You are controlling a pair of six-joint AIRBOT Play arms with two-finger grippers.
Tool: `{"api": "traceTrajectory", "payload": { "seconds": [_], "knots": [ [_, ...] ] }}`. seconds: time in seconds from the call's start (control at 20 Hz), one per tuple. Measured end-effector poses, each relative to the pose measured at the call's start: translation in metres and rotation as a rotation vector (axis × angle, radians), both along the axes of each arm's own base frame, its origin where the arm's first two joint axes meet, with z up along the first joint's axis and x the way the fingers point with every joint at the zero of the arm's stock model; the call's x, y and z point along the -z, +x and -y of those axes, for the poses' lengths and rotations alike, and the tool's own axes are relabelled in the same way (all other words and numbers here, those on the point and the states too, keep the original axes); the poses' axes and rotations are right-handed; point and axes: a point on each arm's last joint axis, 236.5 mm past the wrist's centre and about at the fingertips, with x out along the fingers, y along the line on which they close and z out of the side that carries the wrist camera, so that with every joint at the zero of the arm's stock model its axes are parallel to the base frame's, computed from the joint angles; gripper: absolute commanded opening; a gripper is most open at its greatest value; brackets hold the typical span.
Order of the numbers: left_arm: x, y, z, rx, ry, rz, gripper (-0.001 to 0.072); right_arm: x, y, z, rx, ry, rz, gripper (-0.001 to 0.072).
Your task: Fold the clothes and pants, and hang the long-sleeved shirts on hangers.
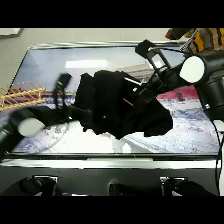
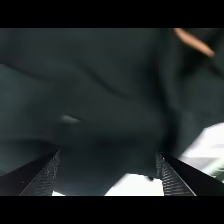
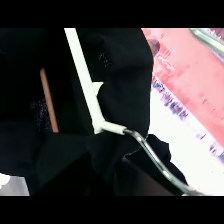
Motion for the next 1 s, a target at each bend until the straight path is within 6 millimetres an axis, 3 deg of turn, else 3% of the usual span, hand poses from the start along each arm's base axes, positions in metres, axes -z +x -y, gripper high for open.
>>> {"api": "traceTrajectory", "payload": {
  "seconds": [0.2,0.35,0.6,0.9,1.0],
  "knots": [
    [-0.028,0.025,-0.045,0.036,0.036,0.064,0.07,-0.003,-0.006,-0.016,-0.234,-0.035,0.053,0.0033],
    [-0.024,0.022,-0.056,0.166,0.083,0.077,0.07,0.002,-0.012,-0.027,-0.408,-0.07,0.077,0.0034],
    [-0.008,0.018,-0.052,0.461,0.223,0.198,0.07,0.013,-0.019,-0.044,-0.568,-0.063,0.066,0.0034],
    [0.016,0.017,-0.037,0.653,0.288,0.25,0.0697,0.014,-0.019,-0.055,-0.628,-0.042,0.09,0.0034],
    [0.026,0.015,-0.027,0.705,0.294,0.247,0.053,0.01,-0.015,-0.058,-0.637,-0.035,0.117,0.0034]
  ]
}}
